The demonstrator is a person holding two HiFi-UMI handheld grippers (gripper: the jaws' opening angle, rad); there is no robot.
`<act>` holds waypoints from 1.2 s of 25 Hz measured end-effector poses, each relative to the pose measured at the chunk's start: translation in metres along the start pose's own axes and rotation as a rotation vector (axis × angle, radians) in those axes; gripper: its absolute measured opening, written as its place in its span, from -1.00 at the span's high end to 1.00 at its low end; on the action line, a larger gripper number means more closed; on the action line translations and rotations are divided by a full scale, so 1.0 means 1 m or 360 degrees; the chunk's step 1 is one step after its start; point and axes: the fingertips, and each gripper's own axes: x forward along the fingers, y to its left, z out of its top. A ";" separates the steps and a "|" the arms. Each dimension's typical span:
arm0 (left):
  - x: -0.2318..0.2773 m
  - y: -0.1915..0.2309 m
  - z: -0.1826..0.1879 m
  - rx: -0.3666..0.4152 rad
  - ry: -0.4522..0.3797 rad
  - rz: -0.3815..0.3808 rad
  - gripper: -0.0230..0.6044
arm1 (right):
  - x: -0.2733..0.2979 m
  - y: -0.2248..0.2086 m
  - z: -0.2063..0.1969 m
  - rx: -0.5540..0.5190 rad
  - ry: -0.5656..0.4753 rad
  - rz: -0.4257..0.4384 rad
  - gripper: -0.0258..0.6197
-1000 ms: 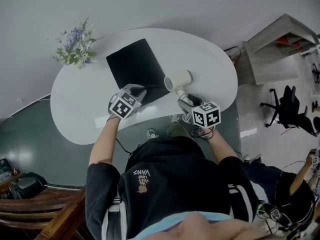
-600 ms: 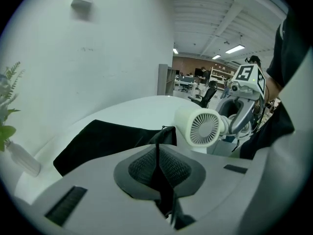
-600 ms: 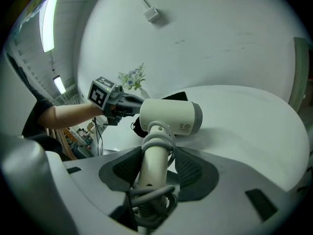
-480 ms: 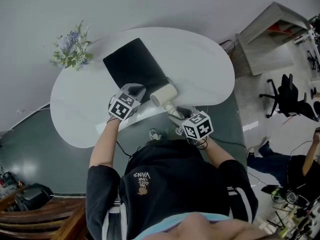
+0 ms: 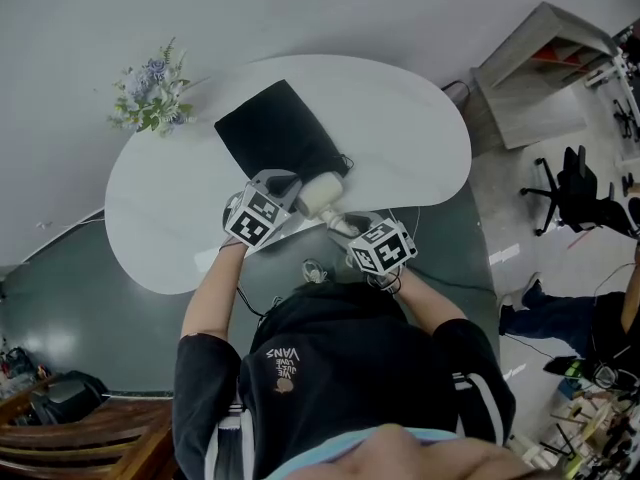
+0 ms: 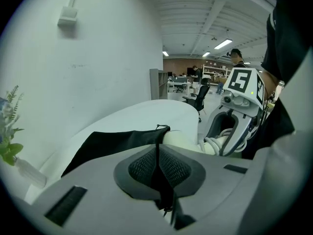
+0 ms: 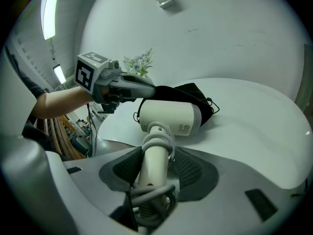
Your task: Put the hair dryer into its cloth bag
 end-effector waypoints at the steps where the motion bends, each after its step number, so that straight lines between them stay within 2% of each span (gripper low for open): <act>1: 0.000 -0.002 0.001 0.0024 -0.0001 -0.0001 0.82 | 0.002 -0.001 0.001 -0.0009 0.0007 -0.0010 0.24; 7: -0.001 -0.017 0.003 0.0173 0.0050 -0.0002 0.82 | 0.013 -0.010 0.012 -0.0036 0.0042 -0.0059 0.24; 16: -0.001 -0.023 0.006 0.0272 0.0071 0.0002 0.82 | 0.030 -0.024 0.039 -0.0099 0.0062 -0.0104 0.24; 23: -0.003 -0.025 0.013 0.0230 0.0034 -0.0012 0.82 | 0.046 -0.026 0.063 -0.0112 0.0022 -0.0092 0.25; 30: -0.009 -0.019 0.015 0.0124 -0.0027 -0.0058 0.82 | 0.059 -0.030 0.081 -0.0126 -0.0004 -0.0070 0.25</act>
